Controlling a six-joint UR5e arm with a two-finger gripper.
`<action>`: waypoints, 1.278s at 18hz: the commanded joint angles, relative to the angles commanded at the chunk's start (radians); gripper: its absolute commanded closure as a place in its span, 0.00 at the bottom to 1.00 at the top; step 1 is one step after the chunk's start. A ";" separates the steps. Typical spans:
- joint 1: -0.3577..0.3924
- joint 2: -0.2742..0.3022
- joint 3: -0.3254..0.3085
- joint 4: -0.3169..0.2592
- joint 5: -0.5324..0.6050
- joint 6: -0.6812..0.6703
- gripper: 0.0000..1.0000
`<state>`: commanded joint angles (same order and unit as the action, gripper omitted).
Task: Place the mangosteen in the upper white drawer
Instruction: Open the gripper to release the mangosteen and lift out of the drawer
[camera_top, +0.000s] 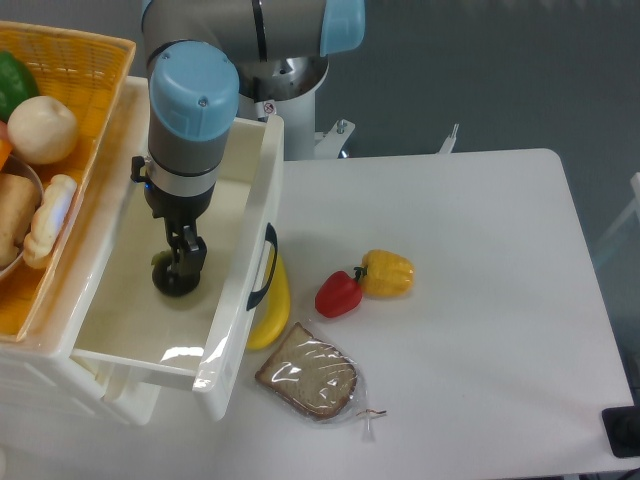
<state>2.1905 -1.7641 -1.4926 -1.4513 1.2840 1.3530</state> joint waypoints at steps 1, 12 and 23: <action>0.003 0.000 0.000 0.017 -0.002 -0.003 0.01; 0.230 0.061 0.034 0.135 -0.093 -0.084 0.00; 0.534 -0.093 0.023 0.189 -0.077 -0.078 0.00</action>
<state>2.7241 -1.8574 -1.4696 -1.2626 1.2071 1.2747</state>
